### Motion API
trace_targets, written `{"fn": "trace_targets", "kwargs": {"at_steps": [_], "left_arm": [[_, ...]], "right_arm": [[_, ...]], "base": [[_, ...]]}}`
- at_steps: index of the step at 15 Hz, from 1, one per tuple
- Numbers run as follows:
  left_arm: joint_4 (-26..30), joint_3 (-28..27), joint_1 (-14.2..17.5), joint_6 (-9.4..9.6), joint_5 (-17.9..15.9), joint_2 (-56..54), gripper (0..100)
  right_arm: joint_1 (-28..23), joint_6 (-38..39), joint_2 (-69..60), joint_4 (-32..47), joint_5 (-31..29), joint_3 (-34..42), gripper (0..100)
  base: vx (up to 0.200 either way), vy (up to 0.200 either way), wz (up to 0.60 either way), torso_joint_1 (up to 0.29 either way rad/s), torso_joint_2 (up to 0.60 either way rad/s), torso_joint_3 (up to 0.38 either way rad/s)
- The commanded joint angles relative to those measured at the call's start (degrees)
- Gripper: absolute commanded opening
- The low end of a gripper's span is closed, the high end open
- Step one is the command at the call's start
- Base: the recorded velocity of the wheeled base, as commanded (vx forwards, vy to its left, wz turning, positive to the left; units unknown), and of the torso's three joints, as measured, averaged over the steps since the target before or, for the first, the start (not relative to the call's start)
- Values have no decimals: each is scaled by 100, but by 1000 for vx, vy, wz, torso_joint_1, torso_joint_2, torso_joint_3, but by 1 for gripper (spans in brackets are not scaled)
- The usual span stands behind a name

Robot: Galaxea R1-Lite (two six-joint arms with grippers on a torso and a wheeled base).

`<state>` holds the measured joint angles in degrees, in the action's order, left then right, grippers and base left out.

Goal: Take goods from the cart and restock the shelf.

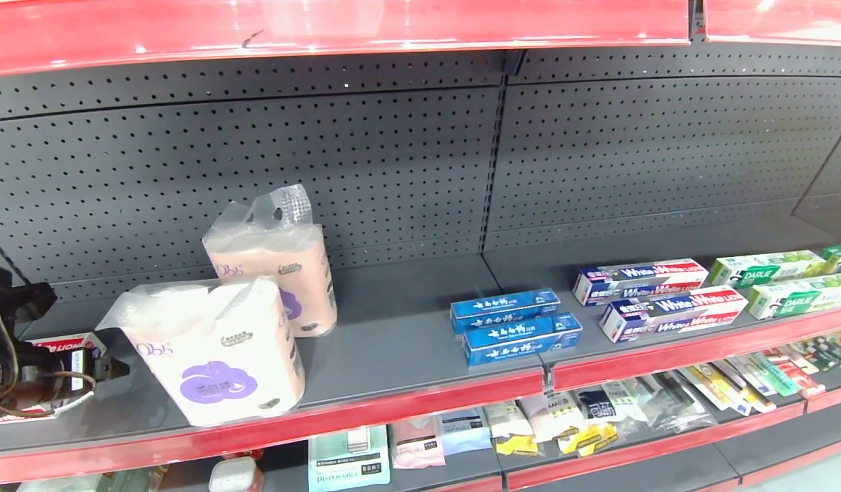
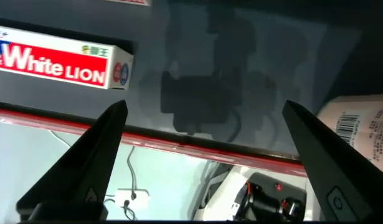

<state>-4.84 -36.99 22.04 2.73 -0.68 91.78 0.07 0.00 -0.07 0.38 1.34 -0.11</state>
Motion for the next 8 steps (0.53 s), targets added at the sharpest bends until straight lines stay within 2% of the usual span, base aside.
{"fn": "trace_targets", "kwargs": {"at_steps": [1,8], "left_arm": [[1,-10,-24,-1,-2,112,100],[9,-256,-112,-1,-222,428,100]], "right_arm": [[1,0,7,6,-2,2,100],[1,0,7,-3,-2,2,100]], "base": [[0,0,0,0,0,0],[0,0,0,0,0,0]]}}
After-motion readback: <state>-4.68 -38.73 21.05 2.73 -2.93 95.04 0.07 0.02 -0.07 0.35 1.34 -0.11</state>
